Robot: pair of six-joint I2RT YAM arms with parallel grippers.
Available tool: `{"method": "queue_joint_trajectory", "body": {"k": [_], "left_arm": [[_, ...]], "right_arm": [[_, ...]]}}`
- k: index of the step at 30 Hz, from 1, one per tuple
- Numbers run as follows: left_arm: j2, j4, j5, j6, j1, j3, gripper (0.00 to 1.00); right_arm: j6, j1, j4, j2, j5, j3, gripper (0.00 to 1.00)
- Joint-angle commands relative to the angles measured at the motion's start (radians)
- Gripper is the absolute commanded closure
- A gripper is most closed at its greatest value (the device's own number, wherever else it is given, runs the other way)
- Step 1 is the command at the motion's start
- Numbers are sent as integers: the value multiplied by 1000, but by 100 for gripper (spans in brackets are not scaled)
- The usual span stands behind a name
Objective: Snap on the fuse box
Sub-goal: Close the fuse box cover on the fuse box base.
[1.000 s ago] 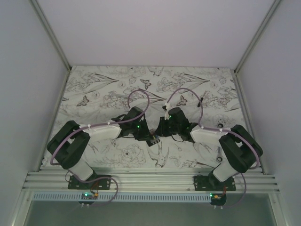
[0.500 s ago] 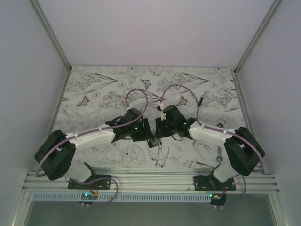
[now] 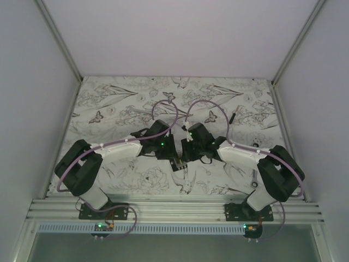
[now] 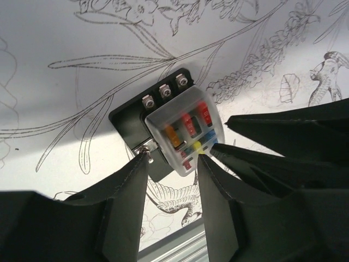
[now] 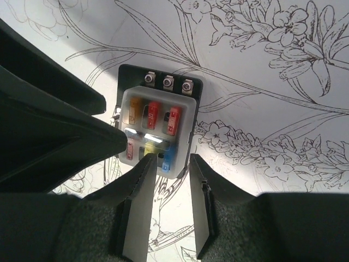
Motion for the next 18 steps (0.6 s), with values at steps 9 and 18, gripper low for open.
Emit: {"method": "queue_joint_trajectory", "body": {"k": [9, 18], "left_arm": [[94, -78, 38, 7, 11, 24, 73], [152, -95, 38, -29, 10, -36, 89]], "right_arm": [[-15, 5, 5, 49, -44, 16, 66], [-35, 7, -23, 88, -66, 47, 69]]}}
